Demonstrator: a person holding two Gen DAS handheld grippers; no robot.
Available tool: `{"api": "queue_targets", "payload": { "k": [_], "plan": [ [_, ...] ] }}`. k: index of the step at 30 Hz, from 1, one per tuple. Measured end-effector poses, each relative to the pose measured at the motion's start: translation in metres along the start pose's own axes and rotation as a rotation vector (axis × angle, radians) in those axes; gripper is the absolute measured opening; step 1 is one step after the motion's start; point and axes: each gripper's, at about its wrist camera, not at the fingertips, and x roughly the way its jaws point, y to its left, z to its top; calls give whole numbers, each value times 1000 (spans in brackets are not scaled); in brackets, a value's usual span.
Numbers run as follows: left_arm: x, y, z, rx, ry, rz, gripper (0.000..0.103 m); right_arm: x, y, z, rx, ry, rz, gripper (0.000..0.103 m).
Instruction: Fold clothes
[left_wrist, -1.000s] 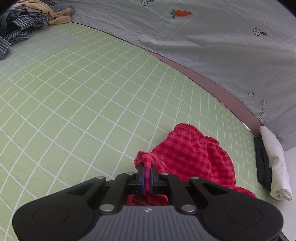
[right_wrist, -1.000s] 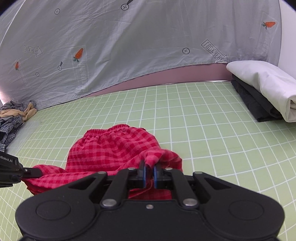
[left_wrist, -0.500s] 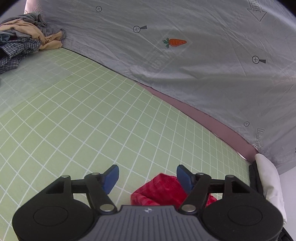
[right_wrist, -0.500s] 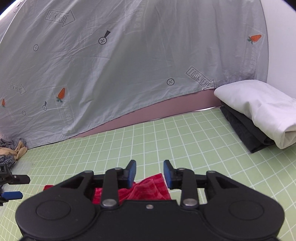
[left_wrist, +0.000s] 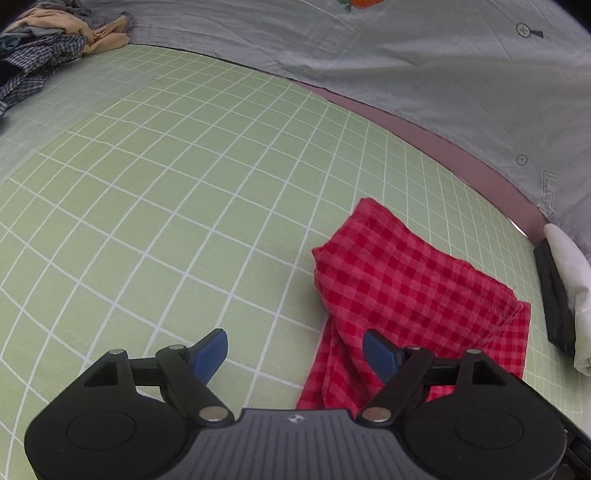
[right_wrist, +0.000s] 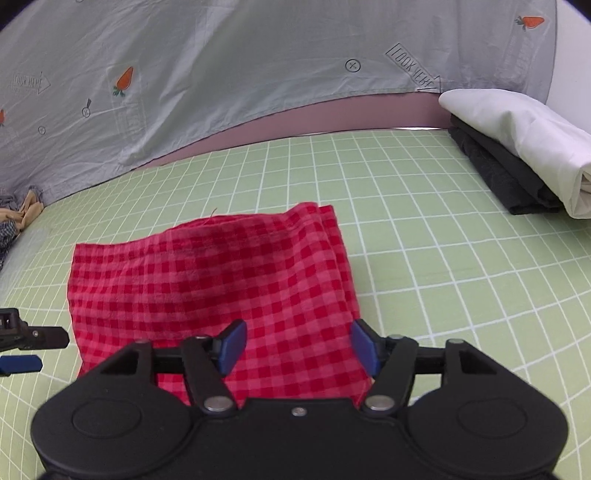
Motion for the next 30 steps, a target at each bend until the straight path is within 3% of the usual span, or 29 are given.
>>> {"api": "queue_targets", "payload": {
  "k": [8,21,23,24,25,26,28,30],
  "plan": [
    [34,-34,5,222,18,-19,87,26,15,2,-66,-9,-32,82],
    [66,-59,17,241,35,-122,88,59,17,9,-21,21,12,89],
    [67,-61,17,241,38,-136,79,58,20,10,-23,22,35,73],
    [67,-63,16,242,39,-139,75,57,21,10,-18,21,45,54],
    [66,-64,16,240,46,-147,62,55,21,10,-1,25,64,37],
    [66,-64,15,237,56,-159,45,53,21,11,18,29,85,33],
    [66,-65,12,229,77,-182,26,47,22,12,43,9,111,18],
    [65,-66,10,222,98,-206,19,42,21,13,53,-5,118,13]
  ]
}}
